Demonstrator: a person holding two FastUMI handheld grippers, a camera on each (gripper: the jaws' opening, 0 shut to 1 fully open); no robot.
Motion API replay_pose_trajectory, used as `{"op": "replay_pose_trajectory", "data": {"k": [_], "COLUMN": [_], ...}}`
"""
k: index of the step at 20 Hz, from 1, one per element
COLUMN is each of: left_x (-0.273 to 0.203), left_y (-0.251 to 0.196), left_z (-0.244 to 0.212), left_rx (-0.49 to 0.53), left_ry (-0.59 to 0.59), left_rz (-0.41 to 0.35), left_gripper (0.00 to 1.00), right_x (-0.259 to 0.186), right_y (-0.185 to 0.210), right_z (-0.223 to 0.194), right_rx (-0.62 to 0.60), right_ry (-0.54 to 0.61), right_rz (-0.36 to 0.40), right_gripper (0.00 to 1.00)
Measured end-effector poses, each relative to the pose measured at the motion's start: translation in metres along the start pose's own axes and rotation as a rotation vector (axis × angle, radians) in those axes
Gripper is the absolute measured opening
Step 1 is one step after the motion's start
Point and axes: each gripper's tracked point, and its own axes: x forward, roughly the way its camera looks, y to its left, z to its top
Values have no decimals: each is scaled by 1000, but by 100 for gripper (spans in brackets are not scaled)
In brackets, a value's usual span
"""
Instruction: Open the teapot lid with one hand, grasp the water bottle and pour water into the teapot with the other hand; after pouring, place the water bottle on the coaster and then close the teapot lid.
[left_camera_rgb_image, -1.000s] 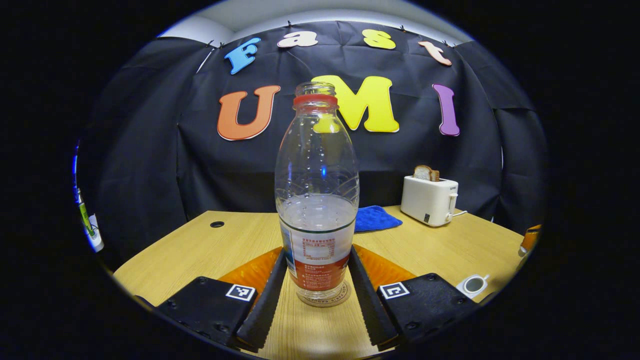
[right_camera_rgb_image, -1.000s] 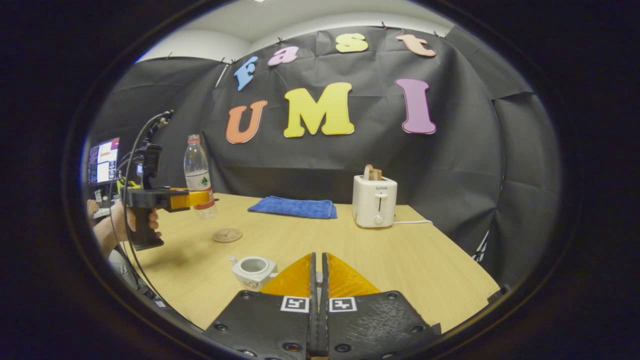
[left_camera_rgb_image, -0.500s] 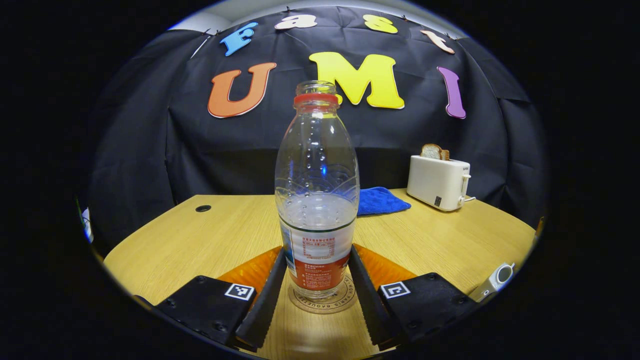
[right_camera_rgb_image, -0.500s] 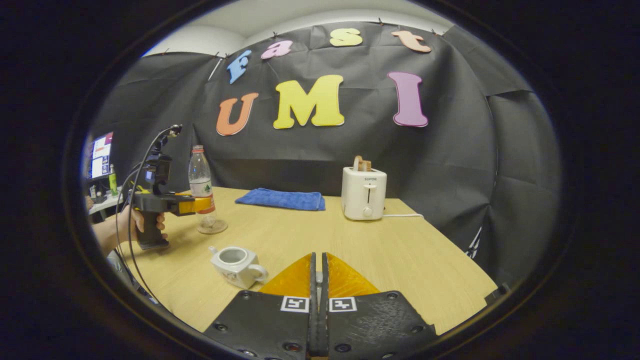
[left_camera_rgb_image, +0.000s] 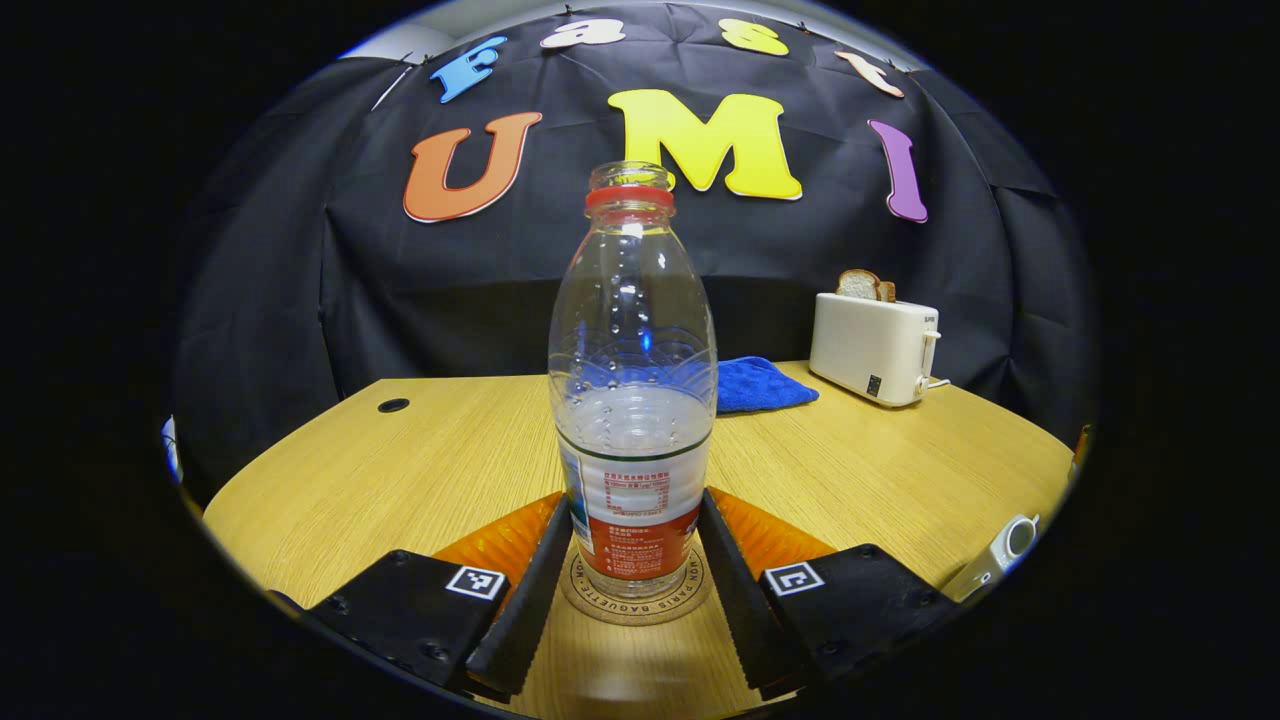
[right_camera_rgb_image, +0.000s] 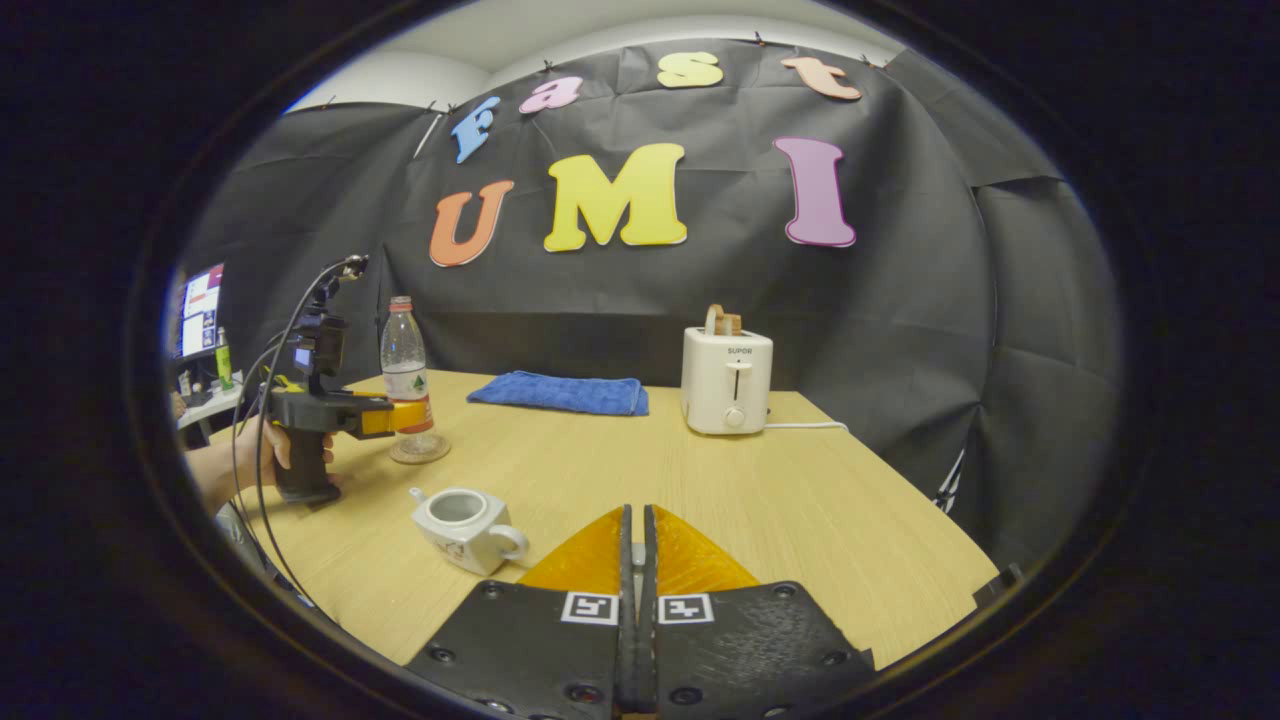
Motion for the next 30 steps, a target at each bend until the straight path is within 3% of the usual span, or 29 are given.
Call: {"op": "replay_pose_trajectory", "data": {"k": [2, 4, 5, 6, 12, 17, 24, 30], "left_x": [1, 0, 1, 0, -15, -57, -140, -184], "left_y": [0, -4, -6, -6, -3, 10, 48, 73], "left_z": [-1, -4, -8, -10, -14, -11, 14, 16], "left_rx": [2, -5, -8, -9, -26, -67, -78, -88], "left_ry": [5, 17, 29, 36, 68, 62, -87, -130], "left_rz": [-3, -21, -28, -27, -17, 24, 141, 223], "left_gripper": [80, 88, 99, 100, 100, 100, 100, 100], "right_x": [0, -1, -1, -1, -5, -4, 22, 46], "right_y": [0, 0, 1, 2, 9, 28, 81, 122], "right_z": [1, 2, 2, 1, 3, 17, 39, 40], "right_rx": [0, 1, 1, 0, -4, -10, -8, -18], "right_ry": [-2, -5, -5, -5, -8, -34, -72, -74], "right_rz": [-1, -2, -1, 1, 13, 50, 174, 283], "right_gripper": [0, 0, 0, 0, 0, 0, 0, 0]}}
